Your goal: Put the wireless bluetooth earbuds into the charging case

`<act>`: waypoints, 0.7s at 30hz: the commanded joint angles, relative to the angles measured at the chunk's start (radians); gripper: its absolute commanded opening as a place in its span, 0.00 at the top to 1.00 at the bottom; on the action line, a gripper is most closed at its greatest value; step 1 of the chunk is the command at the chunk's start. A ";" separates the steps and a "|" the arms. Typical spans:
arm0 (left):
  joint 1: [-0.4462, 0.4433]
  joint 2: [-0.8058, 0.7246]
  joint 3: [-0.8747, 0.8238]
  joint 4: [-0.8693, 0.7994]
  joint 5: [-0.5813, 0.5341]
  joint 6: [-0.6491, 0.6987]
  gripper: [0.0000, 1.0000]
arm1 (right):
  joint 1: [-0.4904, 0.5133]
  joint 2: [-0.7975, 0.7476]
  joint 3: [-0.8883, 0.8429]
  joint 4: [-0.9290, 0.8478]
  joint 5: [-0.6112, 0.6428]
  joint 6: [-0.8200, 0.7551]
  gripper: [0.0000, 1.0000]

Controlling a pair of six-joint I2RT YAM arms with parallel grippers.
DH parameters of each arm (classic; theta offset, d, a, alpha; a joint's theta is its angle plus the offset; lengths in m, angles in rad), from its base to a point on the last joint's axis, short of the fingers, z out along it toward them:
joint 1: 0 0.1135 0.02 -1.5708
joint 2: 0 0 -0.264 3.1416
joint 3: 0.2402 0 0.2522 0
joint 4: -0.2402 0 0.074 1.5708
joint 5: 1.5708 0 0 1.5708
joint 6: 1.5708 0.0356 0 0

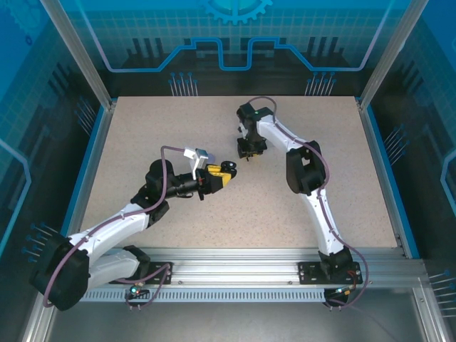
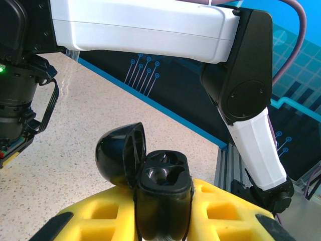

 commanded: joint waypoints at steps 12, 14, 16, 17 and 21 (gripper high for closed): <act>0.007 -0.021 -0.006 0.006 -0.016 0.003 0.94 | 0.034 0.059 0.032 -0.066 0.057 0.012 0.68; 0.008 -0.022 -0.006 0.006 -0.015 0.004 0.94 | 0.034 0.054 0.031 -0.062 0.051 0.014 0.71; 0.007 -0.021 -0.005 0.006 -0.016 0.004 0.94 | 0.033 0.048 0.030 -0.056 0.042 0.016 0.72; 0.007 -0.021 -0.006 0.005 -0.015 0.004 0.94 | 0.032 0.043 0.029 -0.054 0.035 0.018 0.73; 0.007 -0.023 -0.005 0.002 -0.016 0.003 0.94 | 0.027 0.023 0.015 -0.036 0.021 0.029 0.77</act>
